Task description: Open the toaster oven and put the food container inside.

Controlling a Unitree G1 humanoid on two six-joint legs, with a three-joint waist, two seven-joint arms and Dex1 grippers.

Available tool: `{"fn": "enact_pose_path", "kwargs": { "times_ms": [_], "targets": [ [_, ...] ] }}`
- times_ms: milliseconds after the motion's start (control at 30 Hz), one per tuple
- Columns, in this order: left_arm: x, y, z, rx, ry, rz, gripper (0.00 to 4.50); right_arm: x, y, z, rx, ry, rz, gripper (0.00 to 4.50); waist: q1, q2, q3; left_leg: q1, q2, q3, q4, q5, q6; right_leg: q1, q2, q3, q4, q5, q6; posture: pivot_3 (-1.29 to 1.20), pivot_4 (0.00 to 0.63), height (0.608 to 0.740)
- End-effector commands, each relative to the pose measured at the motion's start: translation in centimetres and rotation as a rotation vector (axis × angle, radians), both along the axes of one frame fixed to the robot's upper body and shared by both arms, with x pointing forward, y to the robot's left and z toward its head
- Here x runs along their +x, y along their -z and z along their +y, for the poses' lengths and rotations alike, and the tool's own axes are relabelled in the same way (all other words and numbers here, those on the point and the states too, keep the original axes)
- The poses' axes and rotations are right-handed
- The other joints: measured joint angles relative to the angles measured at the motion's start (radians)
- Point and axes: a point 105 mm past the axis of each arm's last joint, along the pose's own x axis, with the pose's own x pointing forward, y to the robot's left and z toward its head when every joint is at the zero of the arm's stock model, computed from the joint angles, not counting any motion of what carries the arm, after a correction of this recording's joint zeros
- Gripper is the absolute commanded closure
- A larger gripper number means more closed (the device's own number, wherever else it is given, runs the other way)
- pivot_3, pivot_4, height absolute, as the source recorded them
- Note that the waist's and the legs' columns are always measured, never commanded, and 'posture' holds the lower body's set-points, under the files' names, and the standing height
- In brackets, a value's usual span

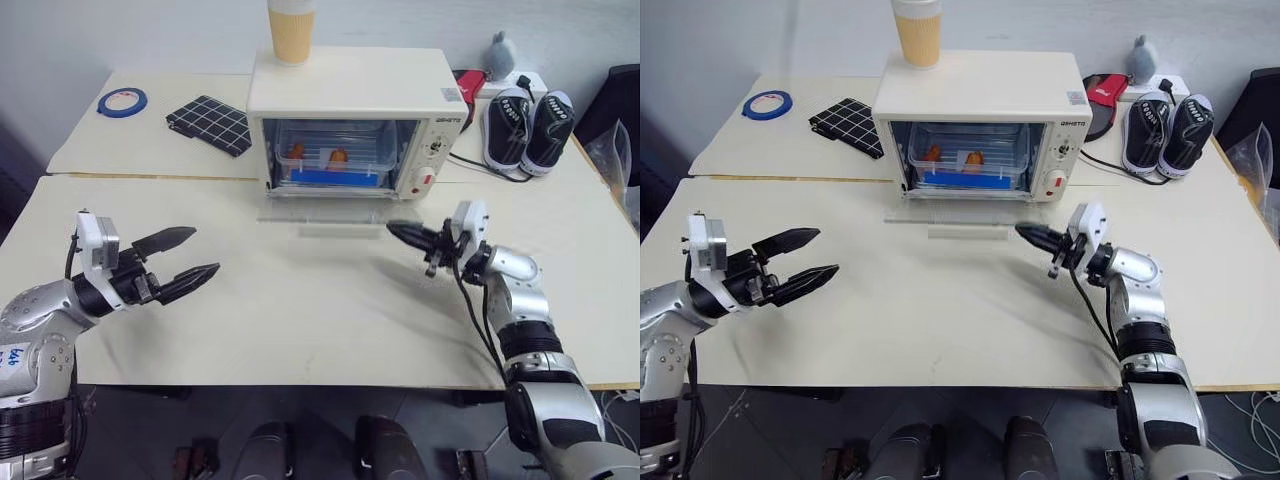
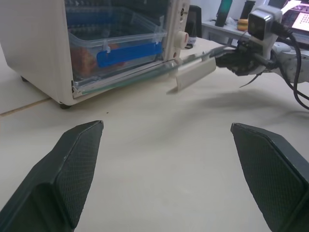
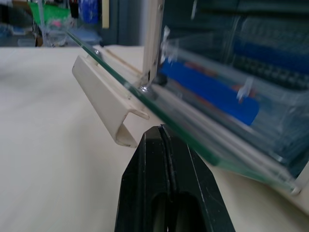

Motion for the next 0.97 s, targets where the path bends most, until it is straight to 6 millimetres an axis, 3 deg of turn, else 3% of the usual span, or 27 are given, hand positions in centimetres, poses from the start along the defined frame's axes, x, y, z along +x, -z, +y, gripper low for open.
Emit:
{"fn": "enact_pose_path", "kwargs": {
  "times_ms": [33,200,267,433,533,600,700,900,967],
  "targets": [
    [0.1,-1.9,-0.3,-0.05,-0.032,-0.085,0.01,0.7,-3.7,0.2,0.099,0.026,-0.086,4.5,0.0,0.0,0.0,0.0,0.0,0.0,0.0,0.0,0.0,0.0,0.0,0.0,0.0,0.0,0.0,0.0,0.15,0.74],
    [0.7,-2.7,-0.9,-0.101,-0.039,-0.158,0.01,2.6,-5.8,0.9,0.145,0.063,-0.097,4.5,-0.001,0.0,0.0,0.0,-0.001,0.0,0.0,0.0,0.0,0.0,0.0,0.0,0.0,0.0,0.0,0.0,0.15,0.74],
    [0.7,-2.2,-1.2,-0.094,-0.025,-0.148,0.01,2.9,-5.7,0.8,0.116,0.069,-0.105,4.5,-0.002,0.0,0.0,0.0,0.0,0.001,0.0,0.0,0.0,-0.001,0.0,0.0,0.0,0.0,0.0,0.0,0.15,0.74],
    [0.6,-0.7,-0.2,-0.004,-0.069,-0.131,0.01,0.9,-5.6,-0.8,0.092,-0.019,-0.081,4.5,0.002,0.0,0.0,0.0,-0.001,0.0,-0.002,0.0,0.0,-0.001,0.0,0.0,-0.001,0.0,0.0,0.0,0.15,0.74],
    [0.2,0.6,0.7,0.128,-0.095,-0.105,0.0,-2.6,-4.3,-1.6,-0.028,-0.108,-0.05,3.93,0.009,0.0,0.0,-0.002,-0.001,-0.001,-0.002,0.0,0.001,0.0,0.0,-0.001,-0.002,0.0,0.0,0.0,0.15,0.74],
    [-0.5,1.5,1.0,0.211,-0.072,-0.096,0.0,-5.3,-3.4,-1.7,-0.076,-0.154,-0.039,3.26,0.011,0.0,0.0,-0.002,-0.001,-0.001,-0.003,0.0,0.001,0.0,0.0,-0.001,-0.003,0.0,0.0,0.0,0.15,0.74],
    [-1.6,3.0,1.5,0.288,-0.029,-0.072,0.0,-9.2,-0.3,-1.4,-0.227,-0.24,-0.012,2.23,0.012,0.0,0.0,0.0,-0.001,0.002,-0.005,0.0,0.001,0.0,0.0,0.0,-0.003,0.0,0.0,0.0,0.15,0.74],
    [-3.0,4.6,1.0,0.309,-0.002,-0.051,0.0,-12.5,4.8,-1.9,-0.276,-0.235,0.068,0.25,0.019,0.0,0.0,0.003,0.0,0.004,-0.008,-0.001,0.001,0.0,0.0,0.001,-0.003,0.0,0.0,0.0,0.15,0.74],
    [-3.3,4.8,0.8,0.312,0.012,-0.037,0.0,-12.8,5.3,-2.0,-0.288,-0.234,0.063,0.03,0.021,0.0,0.0,0.003,0.0,0.005,-0.008,-0.001,0.001,0.0,0.0,0.002,-0.004,0.0,0.0,0.0,0.15,0.74]
  ]
}}
